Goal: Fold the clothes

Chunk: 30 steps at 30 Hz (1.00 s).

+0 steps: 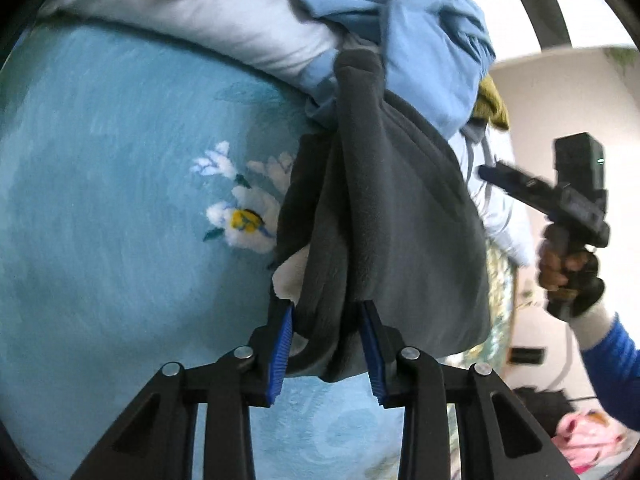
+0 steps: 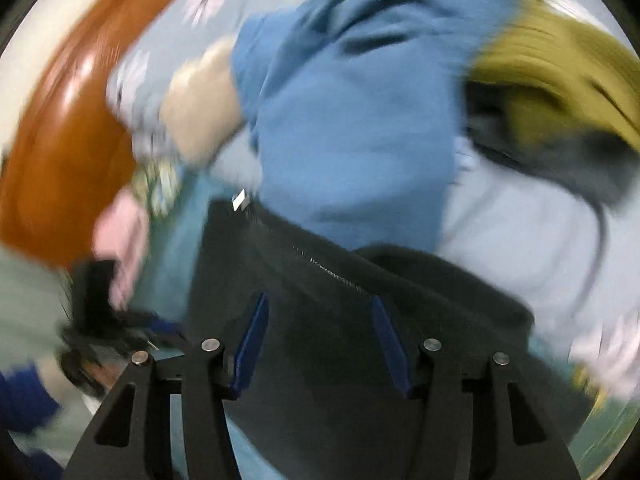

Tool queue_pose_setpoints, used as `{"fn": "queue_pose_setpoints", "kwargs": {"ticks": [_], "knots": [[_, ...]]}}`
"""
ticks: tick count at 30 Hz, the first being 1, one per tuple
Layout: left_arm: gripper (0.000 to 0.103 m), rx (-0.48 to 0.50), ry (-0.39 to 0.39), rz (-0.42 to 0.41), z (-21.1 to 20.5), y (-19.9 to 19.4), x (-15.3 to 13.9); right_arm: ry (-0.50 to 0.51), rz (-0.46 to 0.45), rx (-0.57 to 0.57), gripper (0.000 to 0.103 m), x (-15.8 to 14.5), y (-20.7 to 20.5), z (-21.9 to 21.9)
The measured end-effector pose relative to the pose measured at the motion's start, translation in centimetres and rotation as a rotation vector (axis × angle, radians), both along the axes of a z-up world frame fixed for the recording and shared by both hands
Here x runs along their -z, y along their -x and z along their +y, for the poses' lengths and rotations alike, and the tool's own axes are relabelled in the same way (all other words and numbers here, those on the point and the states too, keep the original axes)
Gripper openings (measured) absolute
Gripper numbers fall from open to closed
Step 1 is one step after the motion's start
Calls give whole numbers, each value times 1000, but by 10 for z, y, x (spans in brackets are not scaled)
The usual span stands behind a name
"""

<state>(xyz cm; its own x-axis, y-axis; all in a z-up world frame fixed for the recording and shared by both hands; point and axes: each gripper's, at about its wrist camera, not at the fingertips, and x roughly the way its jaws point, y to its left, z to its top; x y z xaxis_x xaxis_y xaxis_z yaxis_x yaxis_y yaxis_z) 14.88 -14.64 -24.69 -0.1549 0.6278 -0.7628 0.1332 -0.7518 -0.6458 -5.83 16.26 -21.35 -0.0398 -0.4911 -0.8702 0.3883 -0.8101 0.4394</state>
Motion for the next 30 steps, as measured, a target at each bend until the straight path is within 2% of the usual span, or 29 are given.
{"fn": "queue_pose_setpoints", "kwargs": {"ticks": [2,6,8,13,15,17,21,22,24,30], "knots": [[35,-15,-14,-6,-4,-1,2,-55,-10,-89,56,12,6,-12],[35,-21,-40,-18,1,5,8,-153,-34,-184,56,34,13,-14],[35,-22,-51,-20,0,6,10,-142,-77,-212,56,40,12,-12],[35,-59,-97,-39,1,8,17,-96,-111,-324,56,31,-8,-21],[35,-84,-109,-46,-2,7,20,-87,-109,-317,54,30,-8,-18],[35,-101,-114,-53,-5,4,21,-115,-106,-296,39,33,-8,-17],[34,-43,-32,-27,6,4,13,-191,-93,-254,27,39,-9,-18],[25,-38,-24,-18,6,4,10,-195,-78,-251,21,35,-13,-19],[21,-37,-9,2,9,5,5,-192,-53,-238,12,24,-18,-17],[16,-61,28,54,7,3,-9,-220,81,-96,11,-21,-17,20]]}}
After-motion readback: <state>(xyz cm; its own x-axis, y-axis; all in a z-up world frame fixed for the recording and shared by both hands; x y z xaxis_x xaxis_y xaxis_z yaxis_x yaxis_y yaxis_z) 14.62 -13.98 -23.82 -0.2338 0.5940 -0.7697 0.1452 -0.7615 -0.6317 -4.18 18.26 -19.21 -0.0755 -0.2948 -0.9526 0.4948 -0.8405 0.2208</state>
